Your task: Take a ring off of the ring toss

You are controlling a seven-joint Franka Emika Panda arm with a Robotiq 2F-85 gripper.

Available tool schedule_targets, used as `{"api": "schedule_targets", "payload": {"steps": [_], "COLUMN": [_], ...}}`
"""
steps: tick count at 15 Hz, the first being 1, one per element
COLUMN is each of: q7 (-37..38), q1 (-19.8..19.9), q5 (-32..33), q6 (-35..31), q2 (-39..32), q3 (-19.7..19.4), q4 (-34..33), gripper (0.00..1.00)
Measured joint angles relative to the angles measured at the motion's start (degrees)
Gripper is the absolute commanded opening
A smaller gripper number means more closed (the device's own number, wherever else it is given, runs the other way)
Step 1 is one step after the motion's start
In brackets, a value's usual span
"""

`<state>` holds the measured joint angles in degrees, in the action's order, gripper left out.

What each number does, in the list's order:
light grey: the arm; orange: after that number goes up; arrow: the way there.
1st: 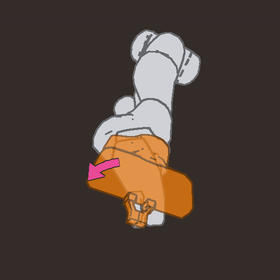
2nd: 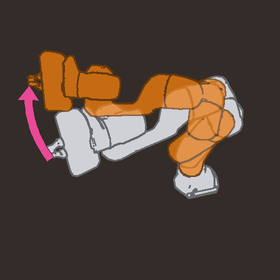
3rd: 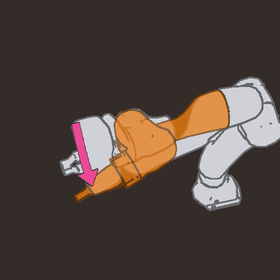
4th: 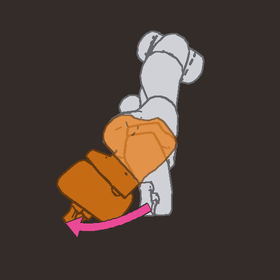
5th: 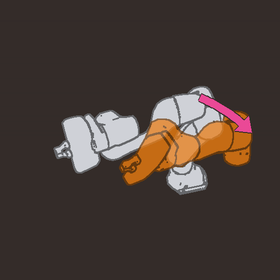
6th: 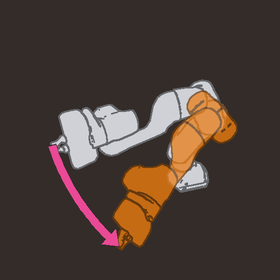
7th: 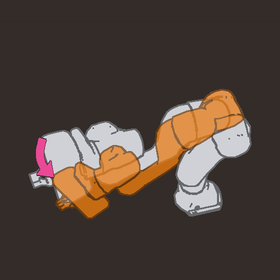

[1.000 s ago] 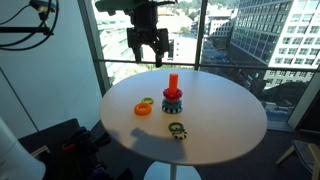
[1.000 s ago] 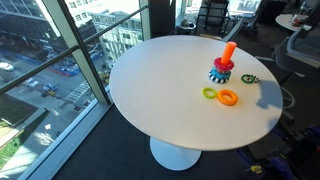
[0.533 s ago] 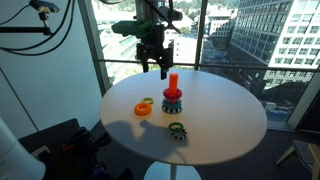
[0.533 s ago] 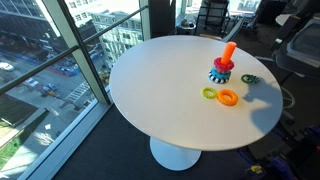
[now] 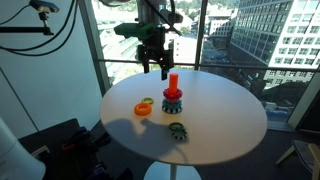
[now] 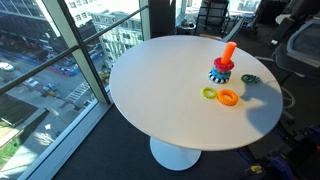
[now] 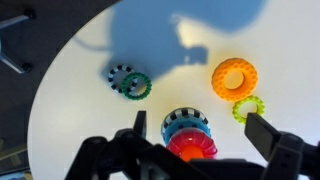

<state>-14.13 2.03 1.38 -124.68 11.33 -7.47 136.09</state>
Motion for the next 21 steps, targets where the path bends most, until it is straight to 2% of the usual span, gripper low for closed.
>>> {"api": "schedule_targets", "payload": {"steps": [4,10,21], "q7": [0.0,-0.4,-0.9], "q1": [0.2,0.2,0.1], "q5": [-3.3,-8.4,-11.6], "q6": [-0.8,-8.3,-18.3], "q2": [-1.8,-6.2,-16.5], "q3": [-0.1,0.4,3.8], "q4": [-0.1,-0.1,-3.8], "gripper": [1.0,1.0,1.0]}}
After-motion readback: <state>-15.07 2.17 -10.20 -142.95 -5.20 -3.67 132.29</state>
